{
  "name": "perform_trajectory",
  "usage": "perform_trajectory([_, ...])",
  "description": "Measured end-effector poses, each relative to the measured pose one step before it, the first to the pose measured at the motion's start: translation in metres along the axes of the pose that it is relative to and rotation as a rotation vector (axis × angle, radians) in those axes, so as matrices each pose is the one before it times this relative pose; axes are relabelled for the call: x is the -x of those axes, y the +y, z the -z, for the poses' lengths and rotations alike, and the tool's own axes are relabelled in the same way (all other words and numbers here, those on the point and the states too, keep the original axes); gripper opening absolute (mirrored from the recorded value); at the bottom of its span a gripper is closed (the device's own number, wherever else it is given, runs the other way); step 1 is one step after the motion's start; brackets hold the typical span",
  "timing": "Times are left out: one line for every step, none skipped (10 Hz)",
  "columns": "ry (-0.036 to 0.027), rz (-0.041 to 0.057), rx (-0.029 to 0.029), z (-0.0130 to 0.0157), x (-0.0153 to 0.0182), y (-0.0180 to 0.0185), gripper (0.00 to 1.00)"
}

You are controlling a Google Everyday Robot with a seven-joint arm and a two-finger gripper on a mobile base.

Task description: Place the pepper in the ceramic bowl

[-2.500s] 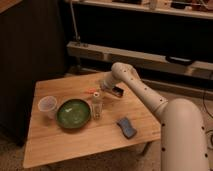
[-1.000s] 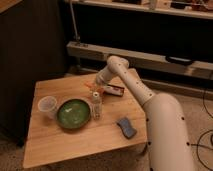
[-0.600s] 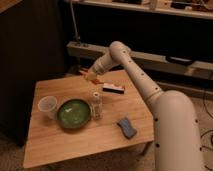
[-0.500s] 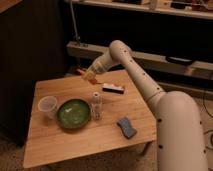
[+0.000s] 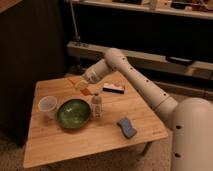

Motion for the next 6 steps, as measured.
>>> perform_trajectory([-0.00581, 0.01369, -0.02362, -0.00326, 0.00264, -0.006, 0.22])
perform_trajectory([-0.00296, 0.01228, -0.02083, -0.00366, -0.00005, -0.00518, 0.32])
perform_trajectory([-0.00639, 0.00954, -0.02002, -0.00521, 0.00143, -0.00504, 0.43])
perform_trajectory([-0.00514, 0.00528, -0.01558, -0.00447, 0.00151, -0.00391, 0.54])
perform_trajectory([-0.00388, 0.00209, -0.0189, -0.00501, 0.0013, -0.00381, 0.66])
perform_trajectory([-0.007, 0.0033, -0.02018, -0.00619, 0.00126, -0.0051, 0.76])
